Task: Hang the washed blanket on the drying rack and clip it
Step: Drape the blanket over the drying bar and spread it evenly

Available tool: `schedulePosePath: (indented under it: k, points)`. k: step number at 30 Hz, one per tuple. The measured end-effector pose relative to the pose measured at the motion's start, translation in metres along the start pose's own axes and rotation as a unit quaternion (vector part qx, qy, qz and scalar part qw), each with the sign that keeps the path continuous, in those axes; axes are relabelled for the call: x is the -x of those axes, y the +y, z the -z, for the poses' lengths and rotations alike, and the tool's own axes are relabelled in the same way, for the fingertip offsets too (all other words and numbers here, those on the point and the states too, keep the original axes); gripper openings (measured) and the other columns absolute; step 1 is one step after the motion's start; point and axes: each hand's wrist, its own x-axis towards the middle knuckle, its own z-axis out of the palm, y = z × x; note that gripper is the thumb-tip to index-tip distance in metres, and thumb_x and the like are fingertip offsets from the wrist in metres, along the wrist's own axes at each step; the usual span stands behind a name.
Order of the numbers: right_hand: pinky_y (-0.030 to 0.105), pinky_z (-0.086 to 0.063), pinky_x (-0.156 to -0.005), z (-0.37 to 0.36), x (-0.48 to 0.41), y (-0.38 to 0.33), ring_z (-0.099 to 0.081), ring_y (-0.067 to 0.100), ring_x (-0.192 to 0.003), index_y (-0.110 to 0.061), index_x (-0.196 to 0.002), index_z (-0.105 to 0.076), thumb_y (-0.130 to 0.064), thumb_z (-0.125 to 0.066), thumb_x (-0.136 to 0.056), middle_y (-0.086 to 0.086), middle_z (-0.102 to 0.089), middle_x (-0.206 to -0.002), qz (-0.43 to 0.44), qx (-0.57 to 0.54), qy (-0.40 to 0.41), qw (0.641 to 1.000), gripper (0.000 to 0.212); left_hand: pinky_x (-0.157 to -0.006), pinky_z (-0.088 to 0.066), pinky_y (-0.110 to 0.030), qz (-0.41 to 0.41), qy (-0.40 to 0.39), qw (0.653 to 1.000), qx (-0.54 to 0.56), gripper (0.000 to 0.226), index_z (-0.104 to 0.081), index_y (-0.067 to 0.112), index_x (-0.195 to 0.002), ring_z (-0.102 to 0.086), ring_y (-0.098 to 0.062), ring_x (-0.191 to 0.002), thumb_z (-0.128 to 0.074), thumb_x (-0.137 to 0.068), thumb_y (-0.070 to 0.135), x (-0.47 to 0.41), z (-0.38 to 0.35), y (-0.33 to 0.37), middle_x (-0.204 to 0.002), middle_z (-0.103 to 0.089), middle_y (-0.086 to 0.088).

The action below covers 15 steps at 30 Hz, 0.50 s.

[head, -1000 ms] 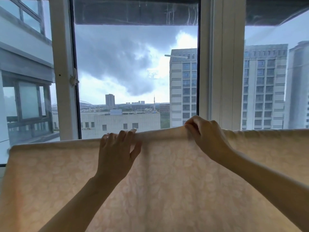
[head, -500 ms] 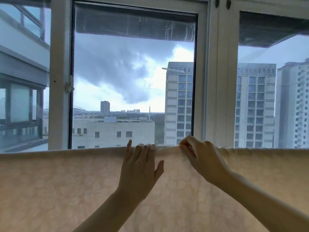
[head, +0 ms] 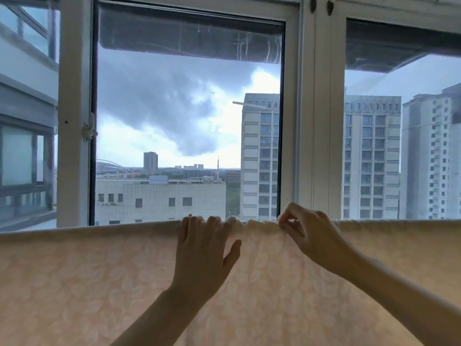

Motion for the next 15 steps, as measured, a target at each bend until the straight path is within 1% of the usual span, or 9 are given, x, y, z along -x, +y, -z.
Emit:
schedulePosePath:
  k: [2, 4, 6, 8, 10, 12, 15]
  points:
    - [0.022, -0.057, -0.065, 0.001, 0.001, 0.0, -0.066, 0.003, -0.072, -0.025, -0.094, -0.056, -0.026, -0.06, -0.092, -0.008, -0.068, -0.085, 0.01, 0.021, 0.0, 1.0, 0.004, -0.092, -0.043, -0.049, 0.002, 0.002, 1.0, -0.004, 0.039, -0.059, 0.021, -0.117, -0.056, -0.028, -0.093, -0.043, -0.092, 0.046, 0.0, -0.002, 0.0, -0.099, -0.063, -0.001]
    - [0.023, -0.056, -0.064, 0.004, -0.001, 0.0, -0.064, 0.005, -0.07, -0.023, -0.095, -0.052, -0.025, -0.055, -0.095, -0.007, -0.066, -0.084, 0.01, 0.048, 0.011, 0.999, 0.003, -0.091, -0.044, -0.05, 0.001, 0.002, 1.0, -0.016, 0.04, -0.061, 0.018, -0.114, -0.058, -0.028, -0.091, -0.042, -0.092, 0.046, -0.002, -0.003, 0.003, -0.098, -0.063, -0.002]
    - [0.022, -0.053, -0.062, 0.009, -0.003, 0.002, -0.062, 0.006, -0.067, -0.025, -0.094, -0.047, -0.022, -0.051, -0.098, -0.007, -0.065, -0.082, -0.002, 0.062, 0.042, 0.997, 0.006, -0.089, -0.045, -0.049, 0.002, -0.003, 1.0, -0.022, 0.041, -0.063, 0.017, -0.109, -0.059, -0.027, -0.088, -0.041, -0.092, 0.047, -0.006, -0.003, 0.01, -0.094, -0.064, -0.003]
    - [0.024, -0.054, -0.061, 0.013, -0.004, 0.008, -0.061, 0.006, -0.066, -0.026, -0.092, -0.044, -0.02, -0.051, -0.098, -0.008, -0.064, -0.081, -0.01, 0.058, 0.067, 0.996, 0.011, -0.088, -0.046, -0.047, 0.005, -0.008, 1.0, -0.018, 0.041, -0.063, 0.017, -0.106, -0.059, -0.026, -0.086, -0.04, -0.092, 0.048, -0.011, -0.002, 0.022, -0.092, -0.065, -0.002]
    - [0.027, -0.055, -0.061, 0.015, -0.001, 0.015, -0.061, 0.006, -0.067, -0.024, -0.093, -0.047, -0.02, -0.052, -0.098, -0.008, -0.063, -0.081, -0.008, 0.034, 0.072, 0.997, 0.008, -0.087, -0.047, -0.046, -0.001, -0.013, 1.0, -0.016, 0.043, -0.063, 0.017, -0.108, -0.059, -0.025, -0.086, -0.038, -0.093, 0.048, -0.015, -0.002, 0.034, -0.092, -0.065, -0.001]
    - [0.025, -0.055, -0.063, 0.017, 0.002, 0.02, -0.061, 0.006, -0.068, -0.022, -0.094, -0.051, -0.023, -0.052, -0.097, -0.007, -0.064, -0.082, 0.006, 0.011, 0.059, 0.998, 0.004, -0.086, -0.047, -0.046, -0.008, -0.013, 1.0, -0.014, 0.044, -0.062, 0.017, -0.112, -0.059, -0.025, -0.086, -0.037, -0.094, 0.048, -0.017, -0.005, 0.047, -0.094, -0.065, -0.001]
    - [0.024, -0.057, -0.067, 0.023, 0.004, 0.027, -0.063, 0.004, -0.068, -0.019, -0.095, -0.056, -0.024, -0.058, -0.094, -0.006, -0.066, -0.083, 0.042, -0.013, 0.038, 0.998, 0.005, -0.088, -0.046, -0.049, -0.012, -0.016, 1.0, -0.012, 0.044, -0.06, 0.018, -0.115, -0.058, -0.026, -0.09, -0.038, -0.094, 0.049, -0.02, -0.01, 0.068, -0.1, -0.064, -0.001]
